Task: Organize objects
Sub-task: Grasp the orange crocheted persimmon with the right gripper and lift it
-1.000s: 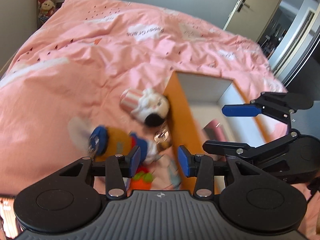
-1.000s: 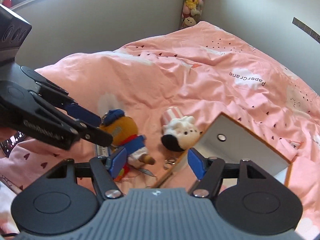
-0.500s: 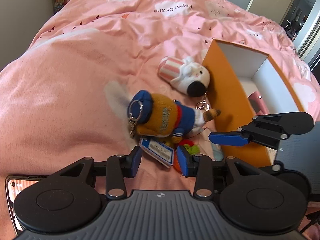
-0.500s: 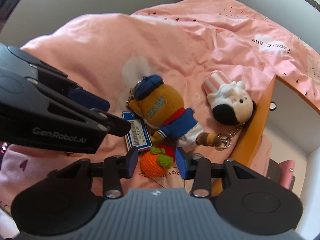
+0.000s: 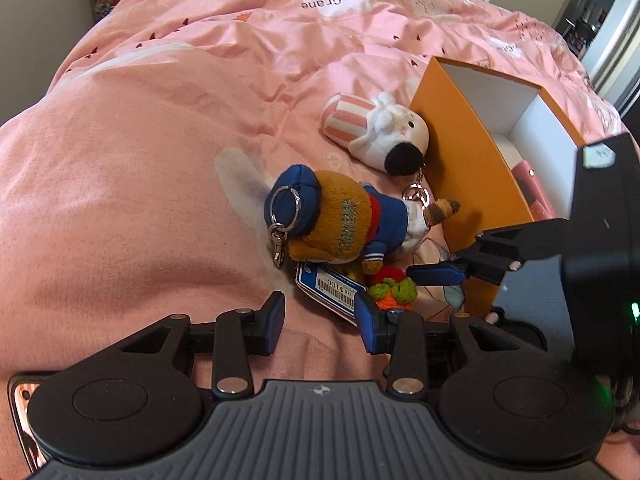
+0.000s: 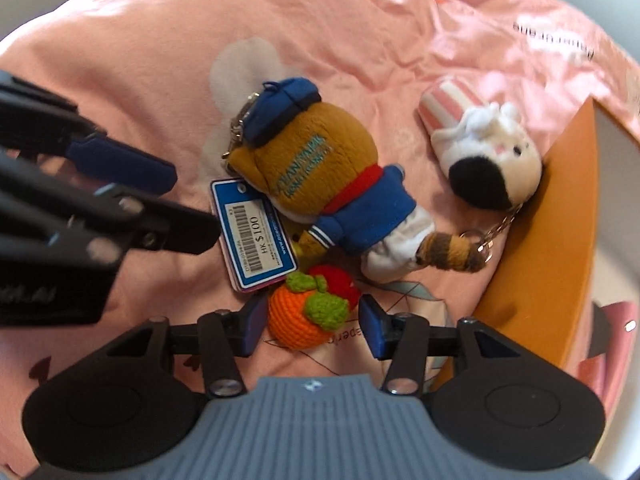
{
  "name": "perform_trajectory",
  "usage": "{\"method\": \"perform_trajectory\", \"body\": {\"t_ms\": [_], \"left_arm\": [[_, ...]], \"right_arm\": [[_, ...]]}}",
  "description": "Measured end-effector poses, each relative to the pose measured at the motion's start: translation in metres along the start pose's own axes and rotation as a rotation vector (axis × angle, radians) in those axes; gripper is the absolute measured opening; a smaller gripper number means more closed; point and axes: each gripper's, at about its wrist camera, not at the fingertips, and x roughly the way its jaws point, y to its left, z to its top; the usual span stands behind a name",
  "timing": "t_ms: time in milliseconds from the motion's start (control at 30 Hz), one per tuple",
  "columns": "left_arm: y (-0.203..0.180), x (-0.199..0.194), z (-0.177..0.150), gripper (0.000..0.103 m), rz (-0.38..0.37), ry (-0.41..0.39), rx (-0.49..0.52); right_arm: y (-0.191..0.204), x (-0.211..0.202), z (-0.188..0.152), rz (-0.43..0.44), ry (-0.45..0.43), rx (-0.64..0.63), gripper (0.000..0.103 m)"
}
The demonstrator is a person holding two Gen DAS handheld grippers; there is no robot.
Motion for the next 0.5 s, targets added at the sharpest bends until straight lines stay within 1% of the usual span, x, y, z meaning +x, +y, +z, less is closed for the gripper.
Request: {"method": "perform_trajectory", "body": {"t_ms": [67,100,200,300,367,500], "left_arm": [[-0.001,0.002,0.000,0.045,0.000,0.011,0.012],[-0.001,0.003,-0.001,0.045,-0.001,0.018,0.015],[-0.002,0.006,-0.001,0.045,0.003,0.032,0.020],[-0.003,0.006,-0.001,0.044,0.003,0.040,0.029],[-0.002,0.006,0.000,0.044,-0.006,0.044,0.022],[0.001,0.007,0.003,0.044,-0.018,0.054,0.009]], "right_arm": [[-0.005,0.004,-0.001,0.019,0.007,0.037,0.052],[-0.008,0.005,-0.002,0.027,0.005,0.054,0.051],[-0.009,-0.001,-0.005,0.028,-0.015,0.062,0.048],[-0.011,-0.016,-0.008,0.026,-0.048,0.062,0.048],[-0.012,-0.028,-0.010,0.015,-0.069,0.046,0.048],[-0.018,-0.049,-0.016,0.021,-0.116,0.034,0.047]]}}
